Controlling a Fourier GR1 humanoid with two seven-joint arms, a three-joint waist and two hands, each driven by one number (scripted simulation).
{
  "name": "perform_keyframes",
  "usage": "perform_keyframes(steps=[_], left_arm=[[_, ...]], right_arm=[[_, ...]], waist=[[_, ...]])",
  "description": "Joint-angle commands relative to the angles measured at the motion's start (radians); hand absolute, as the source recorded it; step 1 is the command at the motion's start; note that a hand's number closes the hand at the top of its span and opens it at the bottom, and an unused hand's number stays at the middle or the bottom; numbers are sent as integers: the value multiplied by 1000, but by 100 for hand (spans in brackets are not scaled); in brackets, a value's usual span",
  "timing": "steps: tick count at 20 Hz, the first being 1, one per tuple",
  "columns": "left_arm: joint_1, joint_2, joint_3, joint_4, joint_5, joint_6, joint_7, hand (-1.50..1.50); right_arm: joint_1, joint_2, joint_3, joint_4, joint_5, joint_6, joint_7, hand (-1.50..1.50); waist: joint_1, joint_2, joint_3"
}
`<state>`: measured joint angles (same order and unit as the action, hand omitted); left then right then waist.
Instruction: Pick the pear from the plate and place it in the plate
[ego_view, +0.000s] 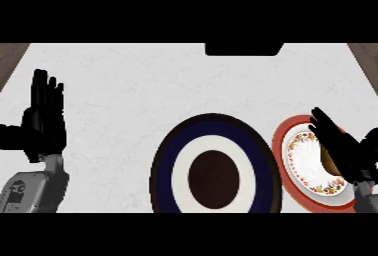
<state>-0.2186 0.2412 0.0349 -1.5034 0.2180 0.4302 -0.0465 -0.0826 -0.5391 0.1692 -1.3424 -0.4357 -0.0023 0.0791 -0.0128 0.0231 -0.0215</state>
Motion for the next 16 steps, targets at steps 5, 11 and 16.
perform_keyframes(steps=[5, 11, 16], left_arm=[[164, 187, -80, 92, -153, -127, -26, 0], [270, 248, -121, 73, -179, -199, -47, 0], [304, 242, -133, 22, -205, -191, -58, 0]], right_arm=[[-82, 109, -238, -183, -242, 36, -235, -150], [29, 155, -422, -249, -45, -289, -552, -150], [285, 361, -424, -409, -86, -212, -803, -150]], waist=[[-24, -37, 28], [-42, -42, 24], [-19, -32, 23]])
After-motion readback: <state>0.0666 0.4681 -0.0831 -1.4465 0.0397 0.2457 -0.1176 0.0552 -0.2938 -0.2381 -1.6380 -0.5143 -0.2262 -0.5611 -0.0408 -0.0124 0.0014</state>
